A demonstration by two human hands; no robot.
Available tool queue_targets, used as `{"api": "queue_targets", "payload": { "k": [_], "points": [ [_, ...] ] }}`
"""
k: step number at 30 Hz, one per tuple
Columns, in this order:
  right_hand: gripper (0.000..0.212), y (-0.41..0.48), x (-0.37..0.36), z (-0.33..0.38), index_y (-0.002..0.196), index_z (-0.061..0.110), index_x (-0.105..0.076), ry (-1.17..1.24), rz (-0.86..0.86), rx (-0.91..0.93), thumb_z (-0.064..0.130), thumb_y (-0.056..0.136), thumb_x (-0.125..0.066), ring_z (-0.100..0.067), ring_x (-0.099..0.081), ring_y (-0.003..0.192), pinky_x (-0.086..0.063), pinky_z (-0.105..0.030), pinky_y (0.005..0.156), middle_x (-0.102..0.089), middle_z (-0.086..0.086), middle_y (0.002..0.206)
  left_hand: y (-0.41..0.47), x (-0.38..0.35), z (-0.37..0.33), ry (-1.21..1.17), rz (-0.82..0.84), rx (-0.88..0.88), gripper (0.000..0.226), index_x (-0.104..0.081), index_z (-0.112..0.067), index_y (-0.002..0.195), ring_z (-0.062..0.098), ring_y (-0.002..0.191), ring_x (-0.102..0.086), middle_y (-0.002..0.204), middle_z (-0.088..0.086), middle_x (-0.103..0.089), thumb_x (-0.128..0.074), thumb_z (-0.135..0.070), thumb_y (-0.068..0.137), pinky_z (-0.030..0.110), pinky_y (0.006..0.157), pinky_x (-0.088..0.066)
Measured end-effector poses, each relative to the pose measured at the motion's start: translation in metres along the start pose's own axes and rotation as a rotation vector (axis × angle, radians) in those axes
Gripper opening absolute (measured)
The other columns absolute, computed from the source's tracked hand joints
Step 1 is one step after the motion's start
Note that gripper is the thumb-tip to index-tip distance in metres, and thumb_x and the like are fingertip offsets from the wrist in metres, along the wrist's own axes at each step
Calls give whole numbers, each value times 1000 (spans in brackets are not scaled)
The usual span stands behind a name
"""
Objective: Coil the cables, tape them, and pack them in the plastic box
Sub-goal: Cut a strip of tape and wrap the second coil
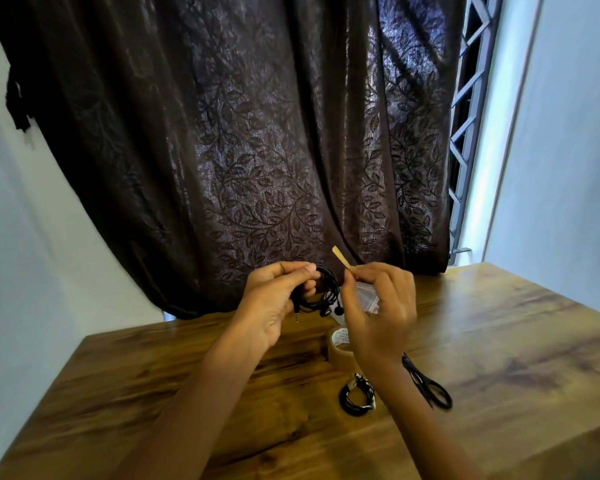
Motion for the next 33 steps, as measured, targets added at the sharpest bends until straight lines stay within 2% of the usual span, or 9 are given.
{"api": "queue_targets", "payload": {
  "k": [3,7,14,20,26,29,31,33],
  "points": [
    [8,-3,-6,-5,74,8,-68,-156,-7,175,12,80,-70,-15,-54,82,-45,-34,68,-68,-4,80,-2,-2,0,8,23,7,5,-65,-4,79,8,57,-60,74,10,-68,-63,1,81,16,56,-55],
    [8,-2,-9,-2,72,8,-70,-218,-5,354,11,78,-72,-17,-54,85,-43,-33,71,-72,-3,81,-1,-1,0,10,32,11,6,-66,-6,82,9,61,-60,73,7,-69,-64,-1,81,16,57,-54],
    [9,-1,-11,3,69,9,-73,-247,65,460,12,78,-73,-17,-55,88,-41,-34,77,-74,0,85,-1,-3,-1,11,66,26,6,-68,-6,82,4,54,-58,68,4,-65,-64,-2,81,17,58,-53],
    [7,-1,-14,2,83,10,-73,-268,175,459,14,83,-68,-19,-55,95,-44,-34,79,-73,-1,91,0,-2,-1,48,79,11,6,-68,-6,85,3,53,-57,66,0,-65,-63,-2,82,17,58,-52],
    [15,0,-14,2,96,8,-71,-203,323,426,14,85,-64,-19,-56,96,-44,-31,80,-71,-3,99,2,2,-1,99,67,2,7,-69,-8,82,2,52,-57,67,0,-65,-64,-3,83,14,55,-51],
    [28,2,-14,1,105,9,-68,-203,478,403,29,86,-61,-19,-54,99,-43,-30,83,-68,-1,106,5,5,0,73,47,8,7,-68,-7,84,3,52,-57,69,2,-65,-63,-3,83,14,54,-52],
    [40,3,-15,1,110,10,-66,-154,574,338,40,85,-59,-17,-53,102,-44,-29,84,-66,0,111,7,7,0,47,41,11,7,-68,-5,87,4,55,-56,70,2,-64,-62,-3,83,15,57,-53],
    [38,6,-13,2,111,14,-65,14,583,165,41,84,-58,-13,-53,102,-45,-28,85,-65,6,110,8,9,1,55,46,15,7,-68,-7,85,4,55,-57,66,0,-65,-63,-4,83,17,59,-53]
  ]
}}
Point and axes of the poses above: each hand's wrist, its own y-axis towards the middle knuckle, its own x-axis out of the back of the hand, z = x × y, the point moved 3 cm from there along y, towards the middle knuckle
